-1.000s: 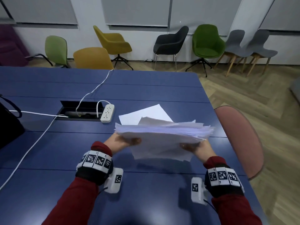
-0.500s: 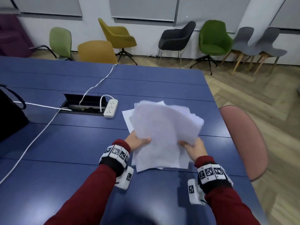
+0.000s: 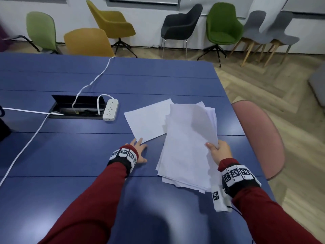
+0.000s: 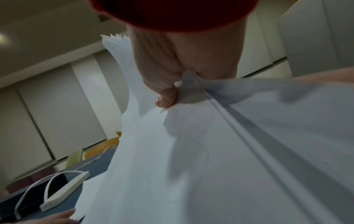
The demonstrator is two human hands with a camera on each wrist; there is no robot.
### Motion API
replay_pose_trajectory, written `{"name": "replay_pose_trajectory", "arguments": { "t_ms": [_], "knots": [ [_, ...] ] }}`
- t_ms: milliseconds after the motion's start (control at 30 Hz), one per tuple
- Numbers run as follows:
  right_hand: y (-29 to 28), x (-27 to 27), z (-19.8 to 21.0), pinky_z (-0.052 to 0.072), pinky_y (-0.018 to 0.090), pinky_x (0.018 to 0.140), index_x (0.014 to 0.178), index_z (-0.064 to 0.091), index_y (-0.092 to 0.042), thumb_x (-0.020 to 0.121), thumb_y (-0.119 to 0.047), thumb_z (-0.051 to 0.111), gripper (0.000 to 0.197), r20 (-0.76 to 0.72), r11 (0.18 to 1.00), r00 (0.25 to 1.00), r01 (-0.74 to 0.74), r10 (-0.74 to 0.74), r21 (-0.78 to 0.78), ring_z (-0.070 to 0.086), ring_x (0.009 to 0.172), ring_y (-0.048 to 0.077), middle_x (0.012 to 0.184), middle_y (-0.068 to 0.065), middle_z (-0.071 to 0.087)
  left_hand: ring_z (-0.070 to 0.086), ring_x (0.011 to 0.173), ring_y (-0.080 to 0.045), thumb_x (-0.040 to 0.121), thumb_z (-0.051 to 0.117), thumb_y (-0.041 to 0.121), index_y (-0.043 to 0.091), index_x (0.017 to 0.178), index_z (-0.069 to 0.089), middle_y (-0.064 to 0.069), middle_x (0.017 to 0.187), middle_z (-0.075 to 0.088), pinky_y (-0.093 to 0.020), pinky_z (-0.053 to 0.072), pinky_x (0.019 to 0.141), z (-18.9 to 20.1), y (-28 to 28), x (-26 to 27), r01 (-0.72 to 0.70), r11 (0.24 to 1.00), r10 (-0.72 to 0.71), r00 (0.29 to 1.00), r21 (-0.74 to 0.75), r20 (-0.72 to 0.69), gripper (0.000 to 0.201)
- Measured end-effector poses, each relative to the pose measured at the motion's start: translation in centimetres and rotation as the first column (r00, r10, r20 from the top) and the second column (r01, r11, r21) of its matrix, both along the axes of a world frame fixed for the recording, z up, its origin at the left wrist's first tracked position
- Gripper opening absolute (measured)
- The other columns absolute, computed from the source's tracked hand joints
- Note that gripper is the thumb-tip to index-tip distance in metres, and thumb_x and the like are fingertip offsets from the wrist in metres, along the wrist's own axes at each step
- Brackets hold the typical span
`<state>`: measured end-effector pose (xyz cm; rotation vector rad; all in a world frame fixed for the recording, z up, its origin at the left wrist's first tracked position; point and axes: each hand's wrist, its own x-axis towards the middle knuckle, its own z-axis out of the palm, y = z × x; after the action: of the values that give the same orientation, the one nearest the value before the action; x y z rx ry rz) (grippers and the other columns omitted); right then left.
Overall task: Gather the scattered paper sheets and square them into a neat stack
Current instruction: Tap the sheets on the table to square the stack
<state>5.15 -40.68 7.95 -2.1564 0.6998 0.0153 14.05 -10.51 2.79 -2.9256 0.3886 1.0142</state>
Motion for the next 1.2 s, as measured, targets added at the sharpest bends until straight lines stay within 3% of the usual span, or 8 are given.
{"name": "replay_pose_trajectory", "arguments": {
  "t_ms": [233,333,433,533,633,800,933,1200],
  "knots": [
    [-1.1,-1.8,-2.2,0.049,0.042,0.092,0.111,0.066,-0.009,0.090,-0.021,0.058,0.025,-0.014,1.000,1.000,0.023,-0.023,0.017,0.062,0.103,0.035,0.105,0.018,0.070,0.037,0.134,-0.028,0.073,0.066,0.035,0.011,0.121,0.042,-0.007,0.136,0.043,-0.044,0.021,0.118,0.9,-1.6,-2.3,-0.061,0.997,0.062,0.997,-0.039,0.050,0.060],
    [-1.8,-2.5,-2.4,0.046,0.042,0.090,0.103,0.065,-0.009,0.092,-0.018,0.056,0.017,0.025,0.988,0.990,0.134,-0.136,0.078,0.062,0.100,0.037,0.093,0.015,0.066,0.052,0.122,-0.027,0.056,0.068,0.050,0.020,0.093,0.052,-0.003,0.128,0.053,-0.046,0.037,0.109,-0.6,-2.1,-4.5,0.090,0.996,-0.091,0.988,-0.019,-0.123,0.050],
    [-2.3,-3.5,-2.0,0.043,0.033,0.084,0.107,0.061,0.003,0.094,-0.011,0.052,0.021,0.087,0.952,0.963,0.236,-0.256,0.197,0.059,0.093,0.026,0.095,0.010,0.060,0.051,0.120,-0.022,0.069,0.069,0.045,0.021,0.097,0.064,-0.005,0.125,0.060,-0.038,0.042,0.102,0.0,-3.2,-7.1,0.220,0.968,-0.248,0.913,-0.120,-0.325,0.038],
    [-1.5,-4.4,-2.3,0.040,0.033,0.094,0.121,0.053,0.010,0.095,-0.010,0.050,0.032,0.042,0.918,0.948,0.292,-0.314,0.269,0.052,0.098,0.020,0.105,0.008,0.056,0.056,0.094,-0.020,0.084,0.061,0.033,0.013,0.099,0.065,-0.009,0.112,0.066,-0.028,0.044,0.083,1.3,-2.2,-6.4,0.007,0.959,-0.051,0.988,-0.282,-0.148,0.025],
    [-0.1,-4.9,-4.0,0.040,0.033,0.094,0.122,0.054,0.009,0.094,-0.010,0.052,0.034,-0.072,0.911,0.961,0.278,-0.269,0.306,0.057,0.111,0.032,0.121,0.018,0.060,0.051,0.118,-0.028,0.079,0.064,0.029,0.018,0.112,0.056,-0.006,0.127,0.053,-0.037,0.044,0.097,-0.4,1.0,-4.9,-0.232,0.928,0.277,0.953,-0.291,0.123,0.035],
    [2.9,-6.2,-8.1,0.041,0.037,0.102,0.124,0.056,0.007,0.091,-0.012,0.058,0.038,-0.240,0.950,0.966,0.160,-0.095,0.269,0.056,0.118,0.034,0.128,0.021,0.059,0.037,0.126,-0.031,0.065,0.074,0.041,0.016,0.140,0.028,-0.006,0.139,0.029,-0.046,0.043,0.100,-3.1,3.3,-7.8,-0.317,0.934,0.334,0.939,-0.167,0.085,0.092],
    [4.7,-6.5,-9.2,0.040,0.035,0.101,0.124,0.056,0.005,0.088,-0.012,0.060,0.040,-0.266,0.953,0.961,0.145,-0.072,0.267,0.056,0.120,0.032,0.128,0.019,0.060,0.050,0.119,-0.032,0.072,0.065,0.018,0.011,0.134,0.042,-0.011,0.133,0.037,-0.037,0.043,0.103,-3.0,2.7,-8.5,-0.404,0.869,0.418,0.908,-0.287,-0.015,0.066],
    [7.9,-5.5,-7.4,0.043,0.025,0.087,0.115,0.063,0.005,0.086,-0.010,0.062,0.033,-0.192,0.961,0.979,0.114,-0.066,0.251,0.061,0.112,0.032,0.121,0.018,0.065,0.051,0.119,-0.033,0.079,0.058,0.044,0.005,0.126,0.052,-0.013,0.134,0.046,-0.037,0.043,0.098,-2.4,-0.2,-8.5,-0.551,0.805,0.540,0.834,-0.218,-0.115,0.061]
  ]
}}
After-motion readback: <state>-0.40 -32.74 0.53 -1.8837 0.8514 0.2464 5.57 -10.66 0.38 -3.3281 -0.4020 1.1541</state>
